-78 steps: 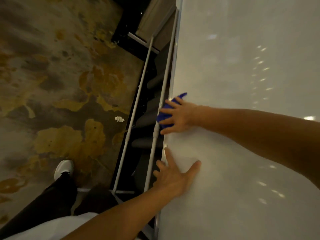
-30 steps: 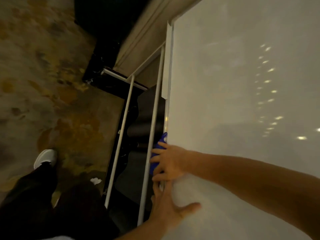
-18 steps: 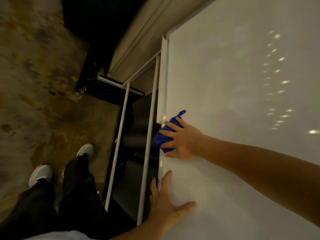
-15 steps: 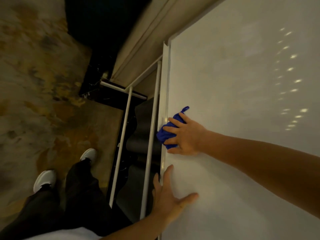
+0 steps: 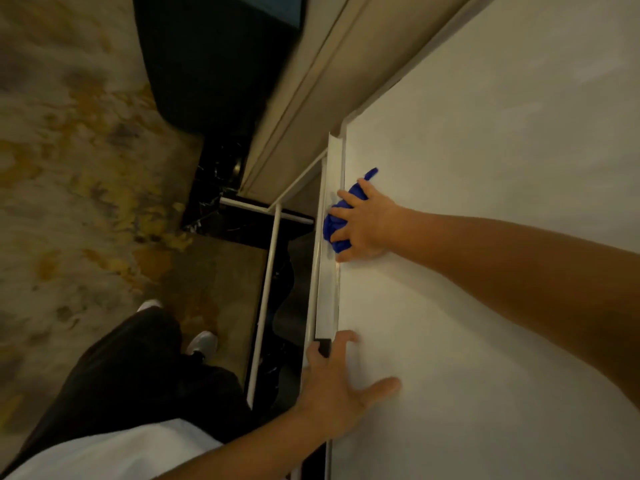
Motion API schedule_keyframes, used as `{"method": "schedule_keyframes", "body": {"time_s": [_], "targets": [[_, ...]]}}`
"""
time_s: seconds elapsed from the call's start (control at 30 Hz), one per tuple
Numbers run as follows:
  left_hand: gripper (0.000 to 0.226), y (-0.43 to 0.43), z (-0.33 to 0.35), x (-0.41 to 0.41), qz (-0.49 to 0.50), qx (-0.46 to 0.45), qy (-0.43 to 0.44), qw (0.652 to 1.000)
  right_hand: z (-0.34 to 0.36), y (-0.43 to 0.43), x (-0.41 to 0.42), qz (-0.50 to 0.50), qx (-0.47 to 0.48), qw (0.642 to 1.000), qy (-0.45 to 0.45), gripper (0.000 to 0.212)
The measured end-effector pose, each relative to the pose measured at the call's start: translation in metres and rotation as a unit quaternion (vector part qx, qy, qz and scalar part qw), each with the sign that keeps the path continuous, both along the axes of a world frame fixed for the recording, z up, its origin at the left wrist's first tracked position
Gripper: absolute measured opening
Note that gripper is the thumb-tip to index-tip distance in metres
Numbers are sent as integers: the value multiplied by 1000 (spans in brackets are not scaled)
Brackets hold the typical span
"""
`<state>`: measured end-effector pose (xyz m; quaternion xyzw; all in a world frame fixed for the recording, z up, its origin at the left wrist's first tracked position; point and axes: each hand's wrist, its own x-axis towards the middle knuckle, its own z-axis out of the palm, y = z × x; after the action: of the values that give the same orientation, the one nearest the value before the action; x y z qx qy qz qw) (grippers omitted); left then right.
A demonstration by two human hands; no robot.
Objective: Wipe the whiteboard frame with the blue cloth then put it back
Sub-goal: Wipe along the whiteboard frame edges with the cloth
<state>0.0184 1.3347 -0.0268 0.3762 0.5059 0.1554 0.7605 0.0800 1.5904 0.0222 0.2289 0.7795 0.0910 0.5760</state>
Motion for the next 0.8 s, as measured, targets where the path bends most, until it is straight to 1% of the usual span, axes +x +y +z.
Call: {"method": "schedule_keyframes", "body": {"time_s": [0.07, 0.1, 0.17, 0.23, 0.3, 0.4, 0.53, 0.7, 0.77, 0.8], "targets": [[89, 38, 11, -1, -30, 7, 47, 998, -4, 19, -1, -15, 6, 1000, -3, 64], [95, 64, 13, -1, -44, 23, 67, 997, -5, 33, -2, -25, 15, 1000, -1, 65], [103, 96, 16, -4, -61, 39, 87, 994, -7, 41, -4, -30, 29, 999, 2, 67], [108, 130, 9, -7, -71, 36, 92, 993, -6, 52, -6, -45, 36, 998, 3, 71], [116, 154, -4, -11, -55, 33, 66, 996, -6, 64, -8, -50, 39, 998, -2, 70], [125, 185, -19, -14, 18, 4, 1, 1000, -5, 92, -8, -43, 32, 999, 2, 67], [120, 230, -32, -13, 57, 26, -33, 997, -8, 126, -10, -46, 33, 998, -25, 67], [112, 291, -46, -9, 55, 69, -41, 995, -13, 179, -9, -62, 40, 997, -29, 66], [110, 320, -52, -4, 76, 89, -41, 992, -21, 200, -7, -81, 40, 995, -43, 65], [105, 331, -53, -1, 94, 90, -36, 991, -24, 206, -10, -78, 33, 994, -71, 65]]}}
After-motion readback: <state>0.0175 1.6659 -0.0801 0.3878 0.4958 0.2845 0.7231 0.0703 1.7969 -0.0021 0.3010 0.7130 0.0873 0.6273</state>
